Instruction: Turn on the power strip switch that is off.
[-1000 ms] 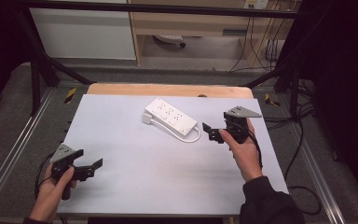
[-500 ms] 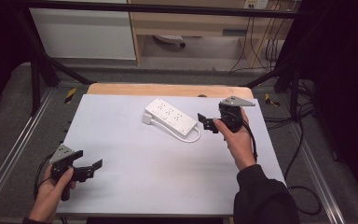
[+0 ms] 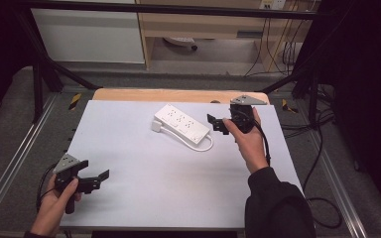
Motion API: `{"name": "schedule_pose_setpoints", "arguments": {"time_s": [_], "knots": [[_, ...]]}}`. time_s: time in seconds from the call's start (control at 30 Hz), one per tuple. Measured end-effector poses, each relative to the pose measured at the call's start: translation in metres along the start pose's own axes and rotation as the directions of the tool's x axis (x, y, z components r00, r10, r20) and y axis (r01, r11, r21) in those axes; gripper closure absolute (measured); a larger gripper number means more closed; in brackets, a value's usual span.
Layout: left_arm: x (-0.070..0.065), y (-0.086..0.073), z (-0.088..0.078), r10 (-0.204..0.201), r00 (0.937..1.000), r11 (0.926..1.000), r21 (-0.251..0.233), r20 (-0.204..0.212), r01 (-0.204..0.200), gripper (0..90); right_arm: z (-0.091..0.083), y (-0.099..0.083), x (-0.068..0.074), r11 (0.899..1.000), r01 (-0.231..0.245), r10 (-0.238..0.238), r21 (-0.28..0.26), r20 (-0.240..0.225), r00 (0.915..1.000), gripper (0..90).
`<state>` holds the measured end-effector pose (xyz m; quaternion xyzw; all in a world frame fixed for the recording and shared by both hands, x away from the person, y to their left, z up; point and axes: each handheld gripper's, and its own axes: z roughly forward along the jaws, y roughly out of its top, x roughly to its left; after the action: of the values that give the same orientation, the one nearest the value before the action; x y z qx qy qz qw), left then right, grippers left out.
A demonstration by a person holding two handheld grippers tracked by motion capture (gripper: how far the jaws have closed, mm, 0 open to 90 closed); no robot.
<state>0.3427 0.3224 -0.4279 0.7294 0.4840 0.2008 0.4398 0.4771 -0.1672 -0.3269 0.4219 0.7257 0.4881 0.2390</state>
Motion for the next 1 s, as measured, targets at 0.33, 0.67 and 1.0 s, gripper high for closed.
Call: {"name": "schedule_pose_setpoints", "arguments": {"time_s": [0.33,0.67,1.0], "knots": [[0.000,0.000,0.000,0.000,1.0000,1.0000,0.003,0.003,0.000,6.6,0.012,0.010,-0.001,1.000,-0.005,0.005,-0.015,0.001,1.0000,3.8],[-0.001,0.000,0.001,0.001,1.0000,1.0000,0.005,0.008,-0.001,6.7,0.025,0.014,-0.003,1.000,-0.002,0.002,-0.013,0.008,1.0000,4.3],[-0.001,0.000,0.001,0.003,1.0000,1.0000,0.008,0.009,-0.003,6.9,0.035,0.014,-0.006,1.000,-0.001,0.001,-0.013,0.024,0.9997,4.6]]}}
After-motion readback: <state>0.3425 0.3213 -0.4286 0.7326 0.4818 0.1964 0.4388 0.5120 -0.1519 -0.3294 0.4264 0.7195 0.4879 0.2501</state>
